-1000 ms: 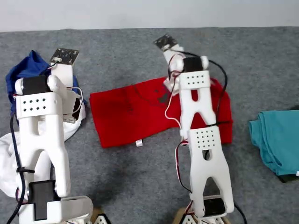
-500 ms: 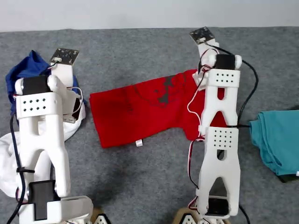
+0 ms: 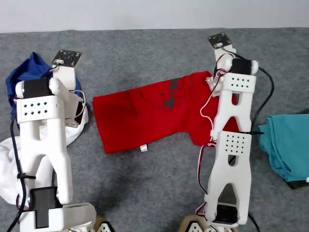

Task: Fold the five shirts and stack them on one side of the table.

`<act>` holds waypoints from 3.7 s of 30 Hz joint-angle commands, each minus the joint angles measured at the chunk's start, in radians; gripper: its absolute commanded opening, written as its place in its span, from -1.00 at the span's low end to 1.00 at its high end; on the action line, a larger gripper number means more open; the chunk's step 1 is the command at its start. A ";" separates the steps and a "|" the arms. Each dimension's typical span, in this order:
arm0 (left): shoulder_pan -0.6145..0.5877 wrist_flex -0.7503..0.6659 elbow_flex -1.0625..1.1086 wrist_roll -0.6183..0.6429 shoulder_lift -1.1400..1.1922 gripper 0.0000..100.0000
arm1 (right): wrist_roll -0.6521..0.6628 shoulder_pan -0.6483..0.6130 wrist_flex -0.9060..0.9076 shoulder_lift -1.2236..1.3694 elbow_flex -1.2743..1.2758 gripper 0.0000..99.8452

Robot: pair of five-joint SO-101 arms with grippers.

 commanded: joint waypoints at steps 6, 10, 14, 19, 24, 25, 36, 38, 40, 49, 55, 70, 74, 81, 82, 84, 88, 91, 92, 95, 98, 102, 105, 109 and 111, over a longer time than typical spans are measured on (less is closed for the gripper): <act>0.011 0.021 0.002 0.005 -0.041 -1.00 | -0.061 -0.087 0.042 -0.076 -0.041 -0.84; 0.011 0.020 0.002 0.005 -0.041 -1.00 | -0.074 -0.111 0.044 -0.076 -0.040 -0.84; 0.011 0.020 0.002 0.005 -0.041 -1.00 | -0.094 -0.117 0.044 -0.110 0.046 -0.84; 0.009 0.020 0.002 0.003 -0.040 -1.00 | -0.118 -0.119 0.042 -0.245 0.238 -0.84; 0.009 0.014 0.002 0.003 -0.040 -1.00 | -0.133 -0.130 0.038 -0.378 0.397 -0.83; 0.009 0.008 0.002 0.003 -0.040 -1.00 | -0.133 -0.133 0.035 -0.387 0.420 -0.83; 0.009 -0.005 0.004 0.003 -0.040 -1.00 | -0.169 -0.051 -0.002 -0.367 0.350 -0.83; 0.009 -0.005 0.004 0.003 -0.040 -1.00 | -0.166 -0.024 -0.004 -0.366 0.331 -0.84; 0.009 -0.005 0.004 0.003 -0.040 -1.00 | -0.166 0.002 -0.015 -0.366 0.333 -0.84; 0.009 -0.003 0.004 0.003 -0.040 -1.00 | -0.166 0.042 0.042 -0.302 0.336 -0.84; 0.009 -0.002 0.004 0.003 -0.040 -1.00 | -0.167 0.035 0.042 -0.377 0.451 -0.83; 0.009 -0.002 0.004 0.005 -0.040 -1.00 | -0.173 0.111 0.033 -0.731 0.980 -0.83; 0.009 -0.002 0.004 0.005 -0.040 -1.00 | -0.175 0.154 0.025 -0.687 0.987 -0.83; 0.008 -0.002 0.004 0.005 -0.040 -1.00 | -0.175 0.189 -0.019 -0.559 0.987 -0.83; 0.008 -0.002 0.004 0.005 -0.040 -1.00 | -0.175 0.185 -0.027 -0.550 0.987 -0.83; 0.008 -0.002 0.004 0.005 -0.040 -1.00 | -0.175 0.179 -0.035 -0.539 0.987 -0.83; 0.008 -0.002 0.004 0.003 -0.040 -1.00 | -0.176 0.171 -0.047 -0.536 0.987 -0.80; 0.008 -0.002 0.004 0.003 -0.040 -1.00 | -0.176 0.173 -0.067 -0.541 0.987 -0.73; 0.008 -0.002 0.004 0.003 -0.040 -1.00 | -0.175 0.173 -0.067 -0.542 0.987 -0.73; 0.008 -0.002 0.004 0.003 -0.040 -1.00 | -0.173 0.171 -0.068 -0.535 0.987 -0.73; 0.008 -0.002 0.004 0.003 -0.040 -1.00 | -0.173 0.163 -0.093 -0.532 0.990 -0.73; 0.008 -0.002 0.004 0.003 -0.040 -1.00 | -0.173 0.160 -0.139 -0.532 0.990 -0.73; 0.008 -0.002 0.005 0.003 -0.040 -1.00 | -0.172 0.162 -0.145 -0.521 0.990 -0.73; 0.008 -0.003 0.044 0.003 -0.040 -1.00 | -0.172 0.160 -0.143 -0.469 0.988 -0.73; 0.008 -0.003 0.064 0.003 -0.041 -1.00 | -0.170 0.160 -0.139 -0.444 0.988 -0.73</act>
